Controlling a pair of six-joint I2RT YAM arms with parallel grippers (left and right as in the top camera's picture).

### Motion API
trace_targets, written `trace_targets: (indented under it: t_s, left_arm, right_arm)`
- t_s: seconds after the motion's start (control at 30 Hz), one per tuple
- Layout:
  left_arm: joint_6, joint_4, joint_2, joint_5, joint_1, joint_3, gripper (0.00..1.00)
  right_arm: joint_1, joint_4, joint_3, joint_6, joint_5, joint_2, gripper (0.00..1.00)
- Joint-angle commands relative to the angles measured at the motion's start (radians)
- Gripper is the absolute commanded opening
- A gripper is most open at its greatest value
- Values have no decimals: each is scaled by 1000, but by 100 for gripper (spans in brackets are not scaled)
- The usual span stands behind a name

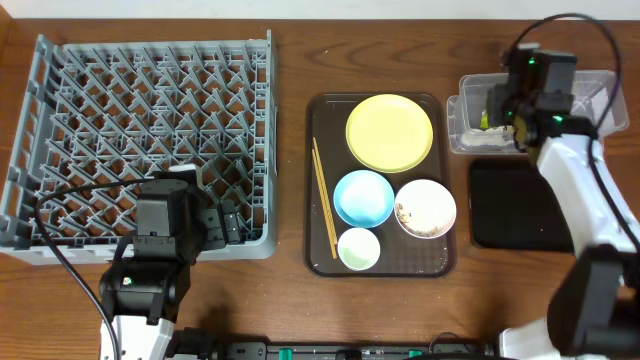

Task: Sort waste into correct bins and load items into the dishwasher rack
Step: 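Grasp the rim of the white plate with rice using right gripper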

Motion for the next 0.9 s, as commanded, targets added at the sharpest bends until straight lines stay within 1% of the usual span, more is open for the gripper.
trace_targets:
  t_s: [0.0, 0.1, 0.17, 0.2, 0.27, 0.3, 0.37, 0.5, 0.63, 0.87]
  left_arm:
    - [-13, 4, 0, -5, 6, 21, 95]
    - [-13, 4, 0, -5, 6, 21, 95]
    - [-13, 4, 0, -5, 6, 21, 95]
    - [-13, 4, 0, -5, 6, 21, 95]
    - [-13, 4, 0, -5, 6, 21, 95]
    - [-13, 4, 0, -5, 6, 21, 95]
    - [-13, 4, 0, -5, 6, 21, 95]
    - [-13, 4, 0, -5, 6, 21, 95]
    - [-13, 4, 0, -5, 6, 21, 95]
    - [-13, 4, 0, -5, 6, 21, 95]
  right_arm:
    - [-1, -36, 6, 9, -65, -61, 26]
    - [6, -142, 6, 8, -258, -84, 36]
    - [20, -251, 6, 8, -367, -85, 42]
    - [27, -293, 5, 8, -390, -85, 45]
    - [53, -420, 1, 8, -394, -81, 45]
    - [63, -454, -2, 8, -388, -81, 44]
    - [87, -533, -12, 8, -383, -81, 38]
    - [126, -607, -40, 23, -373, -81, 35]
    - [150, -600, -95, 120, -271, -81, 32]
    - [221, -566, -155, 117, -313, -81, 32]
